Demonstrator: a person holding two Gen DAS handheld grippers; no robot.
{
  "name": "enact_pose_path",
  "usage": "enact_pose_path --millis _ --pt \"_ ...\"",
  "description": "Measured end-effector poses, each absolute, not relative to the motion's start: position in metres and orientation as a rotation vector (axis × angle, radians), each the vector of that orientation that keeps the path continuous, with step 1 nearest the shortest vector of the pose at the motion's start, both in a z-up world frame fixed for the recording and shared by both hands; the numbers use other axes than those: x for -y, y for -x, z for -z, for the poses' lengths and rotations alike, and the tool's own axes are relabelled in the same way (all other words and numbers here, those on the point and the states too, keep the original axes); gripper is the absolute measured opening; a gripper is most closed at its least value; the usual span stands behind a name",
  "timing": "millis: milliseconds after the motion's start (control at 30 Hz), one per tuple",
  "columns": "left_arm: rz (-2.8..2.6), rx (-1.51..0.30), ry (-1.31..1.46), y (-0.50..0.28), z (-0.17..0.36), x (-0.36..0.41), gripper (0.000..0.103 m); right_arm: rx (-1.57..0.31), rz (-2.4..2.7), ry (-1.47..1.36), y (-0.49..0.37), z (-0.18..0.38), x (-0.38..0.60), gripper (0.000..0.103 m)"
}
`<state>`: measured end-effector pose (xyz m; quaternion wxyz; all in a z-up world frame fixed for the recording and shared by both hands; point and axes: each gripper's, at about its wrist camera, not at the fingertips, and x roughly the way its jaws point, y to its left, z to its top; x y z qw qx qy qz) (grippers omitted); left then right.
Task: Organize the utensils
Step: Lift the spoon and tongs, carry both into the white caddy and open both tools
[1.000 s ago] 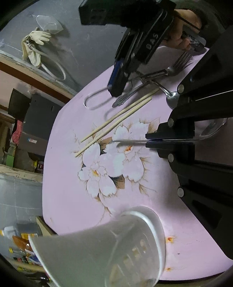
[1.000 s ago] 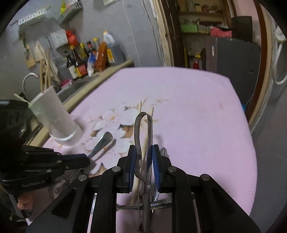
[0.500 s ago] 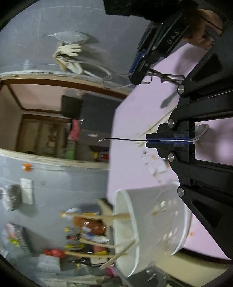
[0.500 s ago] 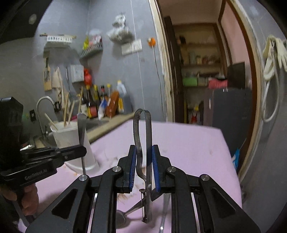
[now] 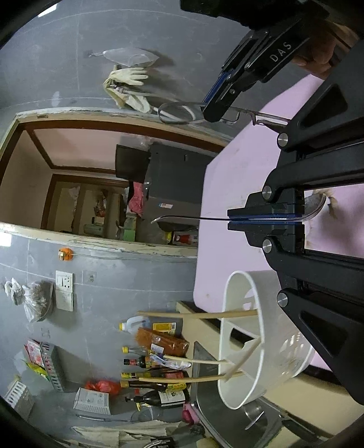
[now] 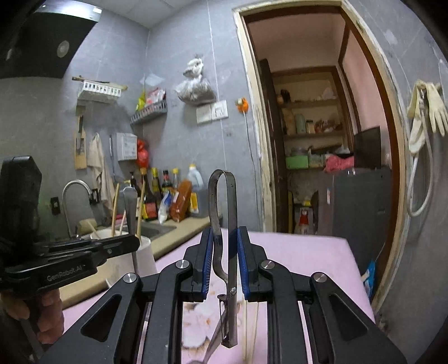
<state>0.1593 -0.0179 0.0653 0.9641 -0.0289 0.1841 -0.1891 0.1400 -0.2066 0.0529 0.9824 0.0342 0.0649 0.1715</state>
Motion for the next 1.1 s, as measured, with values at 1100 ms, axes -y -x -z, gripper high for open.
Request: enact_pose_path --millis 1100 --pt "0.075 -0.246 0.129 -0.193 -0.148 -0.143 0.000 0.032 -0.468 -0.230 -0.210 -0.101 0.079 0.015"
